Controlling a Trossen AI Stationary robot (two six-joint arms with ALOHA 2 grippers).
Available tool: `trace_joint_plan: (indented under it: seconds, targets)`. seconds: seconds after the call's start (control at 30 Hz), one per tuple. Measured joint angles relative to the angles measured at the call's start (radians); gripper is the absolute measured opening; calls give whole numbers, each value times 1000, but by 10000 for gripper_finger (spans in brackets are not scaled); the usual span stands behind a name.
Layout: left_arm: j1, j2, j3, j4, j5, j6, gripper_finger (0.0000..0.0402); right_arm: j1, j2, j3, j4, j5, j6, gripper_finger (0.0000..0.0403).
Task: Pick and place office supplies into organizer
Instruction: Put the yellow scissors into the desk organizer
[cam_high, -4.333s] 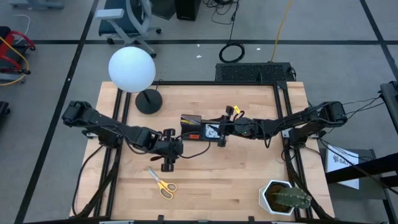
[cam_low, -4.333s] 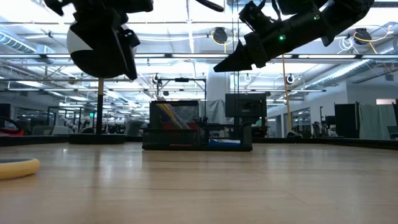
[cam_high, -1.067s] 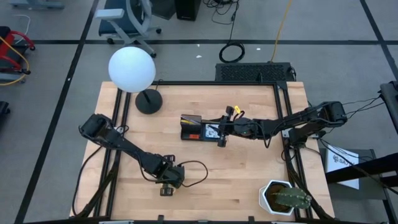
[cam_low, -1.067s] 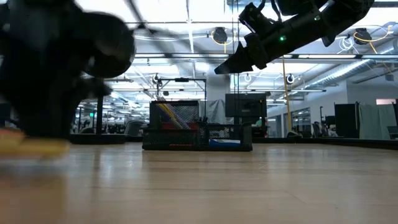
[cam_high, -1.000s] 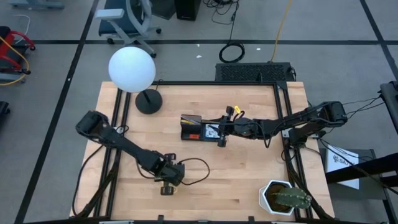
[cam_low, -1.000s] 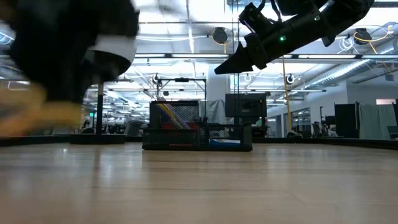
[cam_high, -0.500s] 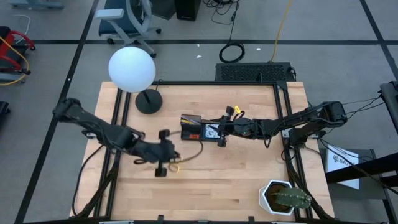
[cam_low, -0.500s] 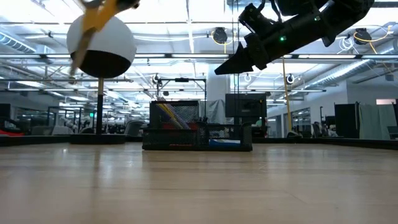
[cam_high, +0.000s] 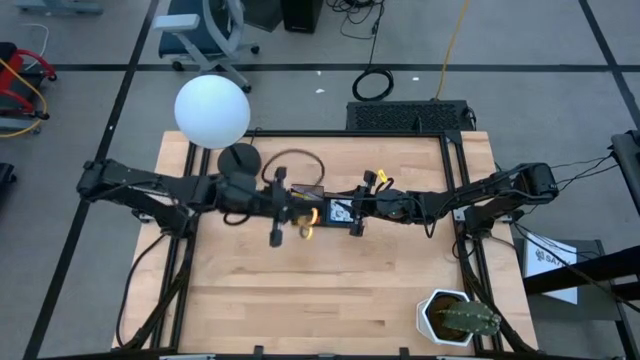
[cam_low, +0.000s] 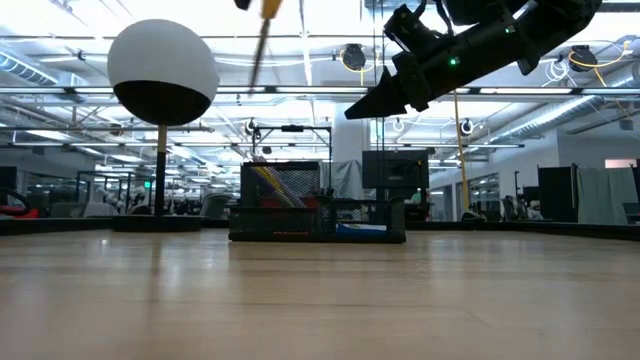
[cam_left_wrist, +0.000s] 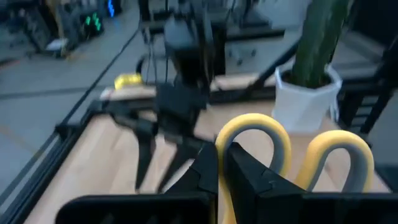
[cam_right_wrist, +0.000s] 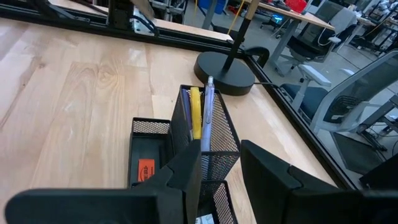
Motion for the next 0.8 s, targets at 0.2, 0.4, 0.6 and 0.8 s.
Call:
trace_joint_plan:
  seconds: [0.2,0.4,0.6,0.8]
  targets:
    - [163,-14,-166,348,211,-16,14,0,0,0,0,0,18,105]
    - [320,-24,-387,761,397,-166,14,0,0,0,1,0,19,105]
    - [386,-22,-538,1038,528,-287,14,0,0,0,1,0,18,105]
    - [413,-22,-566,1107,561,-321,14,0,0,0,16,1,18,105]
